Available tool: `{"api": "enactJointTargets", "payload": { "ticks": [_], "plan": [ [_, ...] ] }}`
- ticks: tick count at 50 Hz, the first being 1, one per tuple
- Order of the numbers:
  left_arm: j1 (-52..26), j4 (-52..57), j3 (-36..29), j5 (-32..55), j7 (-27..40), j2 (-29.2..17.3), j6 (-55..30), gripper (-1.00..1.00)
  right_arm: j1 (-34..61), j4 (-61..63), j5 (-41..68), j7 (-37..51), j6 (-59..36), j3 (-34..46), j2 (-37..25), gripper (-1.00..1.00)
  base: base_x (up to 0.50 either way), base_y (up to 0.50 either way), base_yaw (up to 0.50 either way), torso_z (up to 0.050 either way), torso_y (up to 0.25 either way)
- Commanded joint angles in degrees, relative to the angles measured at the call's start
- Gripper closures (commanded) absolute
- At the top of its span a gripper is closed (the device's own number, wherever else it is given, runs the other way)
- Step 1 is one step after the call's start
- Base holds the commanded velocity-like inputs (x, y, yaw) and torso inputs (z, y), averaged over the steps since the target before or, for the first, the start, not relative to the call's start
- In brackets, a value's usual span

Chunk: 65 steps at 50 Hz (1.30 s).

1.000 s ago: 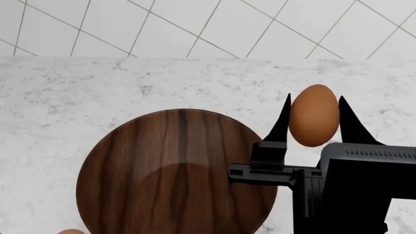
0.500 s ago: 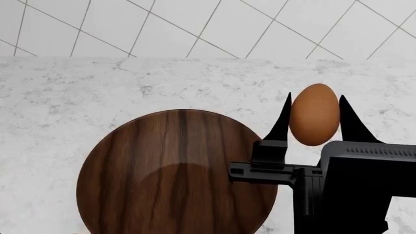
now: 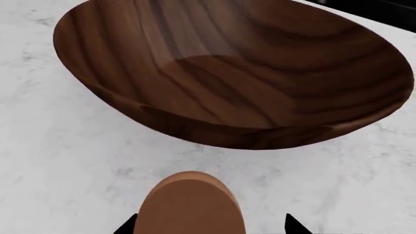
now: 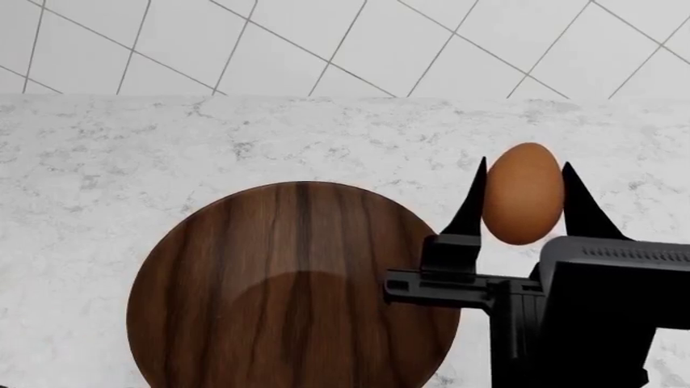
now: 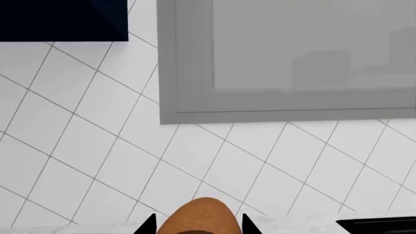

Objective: Place the eggs and milk next to the bowl.

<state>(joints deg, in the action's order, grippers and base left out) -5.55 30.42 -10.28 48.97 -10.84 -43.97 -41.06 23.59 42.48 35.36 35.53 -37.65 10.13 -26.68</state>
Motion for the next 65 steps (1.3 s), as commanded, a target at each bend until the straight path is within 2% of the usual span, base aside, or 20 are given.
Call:
{"api": "enactJointTargets", "payload": {
  "ticks": [1,32,50,65],
  "plan": [
    [1.03,-1.94,-0.04,0.38,2.59,0.6,-0.7,-1.0,-1.56,-0.81,-2.37,-1.21,1.27,0.18,0.54,1.0,0.0,0.0,0.0,0.0,0.0],
    [-2.46,6.79,3.2,5.78,6.54,-2.92,-4.52,-1.0,-1.89,0.19,-0.89,-0.55,1.29,-0.94,-0.08,1.0,0.0,0.0,0.0,0.0,0.0],
    [-0.13,16.05,9.08,12.91,11.18,-7.14,-5.83,-1.0,-2.36,-0.16,-0.68,-0.57,2.36,-1.36,-0.11,1.0,0.0,0.0,0.0,0.0,0.0],
    [4.68,22.14,17.76,19.1,14.58,-10.45,-2.95,-1.0,-2.1,-0.62,-0.5,-0.48,2.65,-1.59,-0.27,1.0,0.0,0.0,0.0,0.0,0.0]
  ]
}}
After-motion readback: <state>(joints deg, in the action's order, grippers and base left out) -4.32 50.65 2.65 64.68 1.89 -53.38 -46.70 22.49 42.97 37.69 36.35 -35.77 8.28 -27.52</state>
